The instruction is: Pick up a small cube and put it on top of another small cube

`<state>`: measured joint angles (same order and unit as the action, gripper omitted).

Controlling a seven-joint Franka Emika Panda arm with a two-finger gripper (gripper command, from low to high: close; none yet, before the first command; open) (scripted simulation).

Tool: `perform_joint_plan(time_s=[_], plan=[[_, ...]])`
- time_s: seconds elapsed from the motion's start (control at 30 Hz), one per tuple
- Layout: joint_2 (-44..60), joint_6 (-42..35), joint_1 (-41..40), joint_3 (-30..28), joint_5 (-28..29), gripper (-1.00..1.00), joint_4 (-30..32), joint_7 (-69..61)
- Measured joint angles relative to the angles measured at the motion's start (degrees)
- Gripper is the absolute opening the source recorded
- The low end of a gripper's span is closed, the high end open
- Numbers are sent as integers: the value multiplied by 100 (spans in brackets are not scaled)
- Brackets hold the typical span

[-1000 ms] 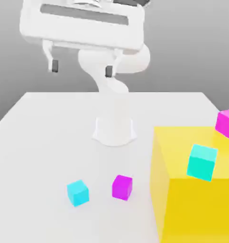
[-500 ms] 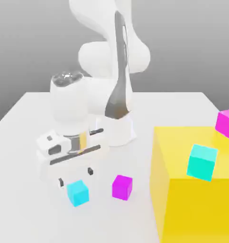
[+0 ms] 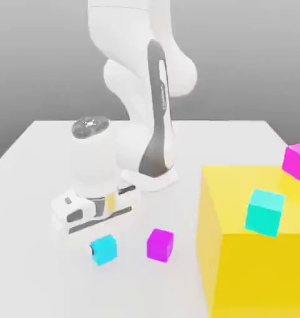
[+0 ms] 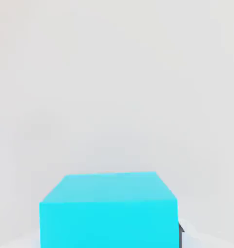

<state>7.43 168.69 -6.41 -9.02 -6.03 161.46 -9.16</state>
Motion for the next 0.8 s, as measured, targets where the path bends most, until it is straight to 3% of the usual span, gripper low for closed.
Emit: perform_joint_plan(time_s=[0.13,0.7,0.8], plan=[[-587,-779,214,3,499,-100,-204,558],[-1290,-4950,2170,1166,535,-100,-3678,2866],[-1179,-4857,2272,1239,536,-100,-3695,3048]])
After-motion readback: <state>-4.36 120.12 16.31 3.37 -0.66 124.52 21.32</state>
